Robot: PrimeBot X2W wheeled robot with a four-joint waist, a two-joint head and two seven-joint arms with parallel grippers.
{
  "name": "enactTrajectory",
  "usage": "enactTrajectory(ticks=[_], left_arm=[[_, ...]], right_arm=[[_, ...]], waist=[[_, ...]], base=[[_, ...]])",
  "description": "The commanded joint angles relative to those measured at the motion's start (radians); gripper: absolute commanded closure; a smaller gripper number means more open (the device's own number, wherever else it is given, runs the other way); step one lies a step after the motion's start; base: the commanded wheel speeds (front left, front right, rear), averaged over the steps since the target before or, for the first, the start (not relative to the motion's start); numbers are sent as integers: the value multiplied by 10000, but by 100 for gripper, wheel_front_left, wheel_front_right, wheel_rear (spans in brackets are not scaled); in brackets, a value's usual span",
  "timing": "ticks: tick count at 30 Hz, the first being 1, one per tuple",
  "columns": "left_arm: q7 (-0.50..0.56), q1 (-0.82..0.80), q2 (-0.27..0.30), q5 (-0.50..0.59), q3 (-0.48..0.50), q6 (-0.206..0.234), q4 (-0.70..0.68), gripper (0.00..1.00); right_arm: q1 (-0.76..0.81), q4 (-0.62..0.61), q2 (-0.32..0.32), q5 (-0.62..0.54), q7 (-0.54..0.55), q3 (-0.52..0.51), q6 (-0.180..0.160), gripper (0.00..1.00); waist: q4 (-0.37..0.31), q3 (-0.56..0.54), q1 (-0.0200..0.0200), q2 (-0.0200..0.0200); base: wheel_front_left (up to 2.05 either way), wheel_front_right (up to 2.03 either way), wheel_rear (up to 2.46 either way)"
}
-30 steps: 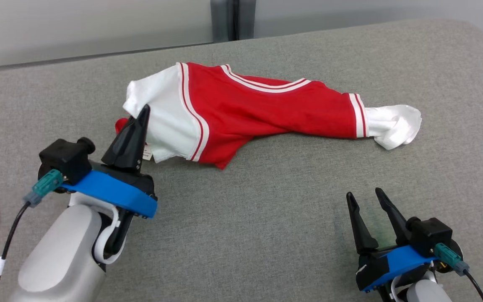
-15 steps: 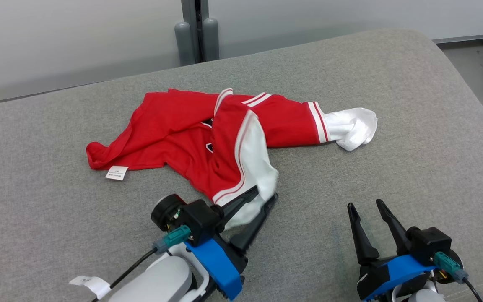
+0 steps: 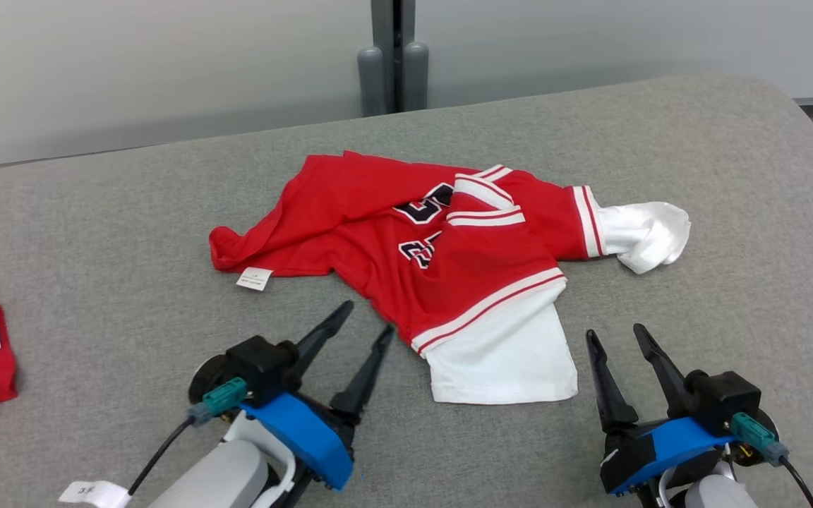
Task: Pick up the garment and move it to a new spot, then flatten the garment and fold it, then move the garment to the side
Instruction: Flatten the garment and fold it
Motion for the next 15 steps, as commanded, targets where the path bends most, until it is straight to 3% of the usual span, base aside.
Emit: enactTrajectory(ticks=[1,7,15], left_arm=[[-1,292,13,217,563,16,91,0],[-2,1479,-179,965,2786,16,322,0],[-2,3197,-1003,2322,6123,45,630,0]], right_arm=[[-172,112,-24,-10,-33,1,1,0],[-197,673,-21,-428,-31,-109,1,0],[207,1241,-24,-690,-31,-500,1,0]], waist=[[170,-19,1,-1],[645,-236,1,-1],[1170,-772,1,-1]], base=[[0,0,0],[0,0,0],[0,0,0]])
